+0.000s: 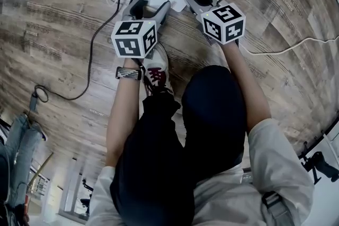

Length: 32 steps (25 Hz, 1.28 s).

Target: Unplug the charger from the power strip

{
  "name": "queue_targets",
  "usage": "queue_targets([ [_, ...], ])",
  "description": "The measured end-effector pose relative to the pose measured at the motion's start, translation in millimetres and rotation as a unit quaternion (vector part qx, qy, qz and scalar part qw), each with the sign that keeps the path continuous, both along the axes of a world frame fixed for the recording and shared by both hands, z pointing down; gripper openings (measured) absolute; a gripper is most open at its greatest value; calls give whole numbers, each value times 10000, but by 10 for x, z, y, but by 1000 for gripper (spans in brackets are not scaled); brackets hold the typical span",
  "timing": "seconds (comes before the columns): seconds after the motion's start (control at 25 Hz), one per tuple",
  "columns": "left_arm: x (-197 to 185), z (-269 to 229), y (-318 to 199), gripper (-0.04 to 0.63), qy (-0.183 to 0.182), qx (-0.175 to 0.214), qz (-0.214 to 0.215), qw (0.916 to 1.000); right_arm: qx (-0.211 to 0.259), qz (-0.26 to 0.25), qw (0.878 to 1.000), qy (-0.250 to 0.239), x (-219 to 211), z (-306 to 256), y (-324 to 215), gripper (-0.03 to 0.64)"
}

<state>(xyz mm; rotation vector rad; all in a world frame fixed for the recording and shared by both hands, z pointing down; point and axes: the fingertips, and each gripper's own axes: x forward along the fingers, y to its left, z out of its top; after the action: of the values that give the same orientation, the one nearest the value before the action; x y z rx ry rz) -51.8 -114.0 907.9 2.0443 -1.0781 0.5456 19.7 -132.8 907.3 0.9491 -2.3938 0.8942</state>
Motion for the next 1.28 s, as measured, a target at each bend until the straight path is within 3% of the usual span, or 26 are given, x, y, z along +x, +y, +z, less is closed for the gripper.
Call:
queue_targets([
  [0.32, -249, -106, 209, 316, -531, -13, 192, 9984, 123, -89, 9999, 34, -19, -110, 23, 2],
  [0.68, -543, -491, 90, 167, -1028, 776, -155, 9915, 699, -7, 9975, 133, 14, -579, -26, 2],
  [0.88, -615, -752, -49, 90, -1079, 1132, -401, 9869, 1014, 49, 9946, 225, 47, -933, -68, 2],
  [1.28, -677, -1715, -269, 57, -1216, 1808, -461, 9749, 1860, 88, 9817, 408, 79, -2033, -243, 2],
])
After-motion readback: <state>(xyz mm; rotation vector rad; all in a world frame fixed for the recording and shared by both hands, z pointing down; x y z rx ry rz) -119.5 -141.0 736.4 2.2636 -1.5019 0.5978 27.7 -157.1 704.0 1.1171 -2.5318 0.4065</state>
